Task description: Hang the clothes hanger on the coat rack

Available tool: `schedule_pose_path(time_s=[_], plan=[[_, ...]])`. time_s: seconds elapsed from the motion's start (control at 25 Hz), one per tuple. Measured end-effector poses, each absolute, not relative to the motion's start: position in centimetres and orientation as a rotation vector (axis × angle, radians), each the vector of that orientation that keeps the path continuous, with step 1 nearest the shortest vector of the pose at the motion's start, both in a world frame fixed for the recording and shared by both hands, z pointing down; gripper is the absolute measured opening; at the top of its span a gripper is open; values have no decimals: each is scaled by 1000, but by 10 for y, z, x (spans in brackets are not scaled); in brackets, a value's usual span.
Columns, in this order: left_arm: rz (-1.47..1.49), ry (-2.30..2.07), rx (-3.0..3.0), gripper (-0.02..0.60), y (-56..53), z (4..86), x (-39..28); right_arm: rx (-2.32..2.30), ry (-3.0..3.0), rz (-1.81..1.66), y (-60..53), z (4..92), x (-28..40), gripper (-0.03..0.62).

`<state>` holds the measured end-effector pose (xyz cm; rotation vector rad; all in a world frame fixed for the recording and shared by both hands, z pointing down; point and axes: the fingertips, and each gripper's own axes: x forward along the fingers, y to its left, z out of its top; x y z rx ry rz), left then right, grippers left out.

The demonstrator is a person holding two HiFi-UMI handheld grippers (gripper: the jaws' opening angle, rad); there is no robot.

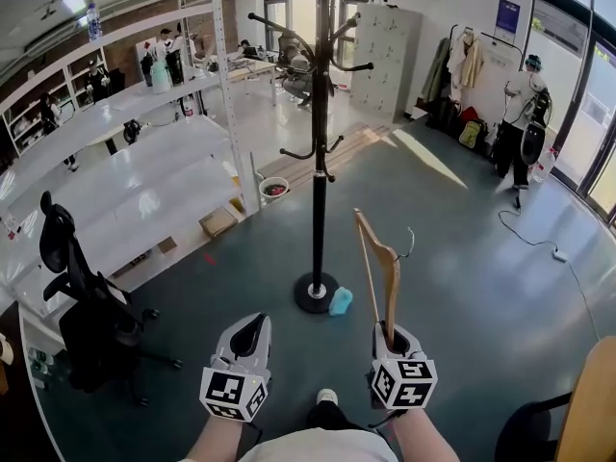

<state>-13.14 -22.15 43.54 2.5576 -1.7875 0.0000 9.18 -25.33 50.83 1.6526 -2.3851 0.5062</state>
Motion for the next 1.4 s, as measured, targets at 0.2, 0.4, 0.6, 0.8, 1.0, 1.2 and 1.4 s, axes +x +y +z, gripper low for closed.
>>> schedule_pose_path(time_s=[0.2,0.4,0.6,0.8,1.0,1.2,1.4], plan=[[-42,-1829,2558,0,-287,428,-107,1628,-2421,471,-320,502,114,48],[-38,-1841,2565,0,-335,427,-87,1622,-2417,463,-372,500,133,48],[-21,-1850,2553,0,-369,426,-104,1610,-2416,451,-419,489,117,48],[-36,-1850,2534,0,-418,426,-121,1614,-2439,404,-473,465,104,48],[-66,-1831,2562,0,-468,417,-140,1640,-2459,347,-533,429,85,49],[-82,-1814,2594,0,-509,407,-155,1637,-2492,337,-593,391,64,49],[-69,-1788,2609,0,-537,410,-165,1645,-2482,257,-640,367,46,49]])
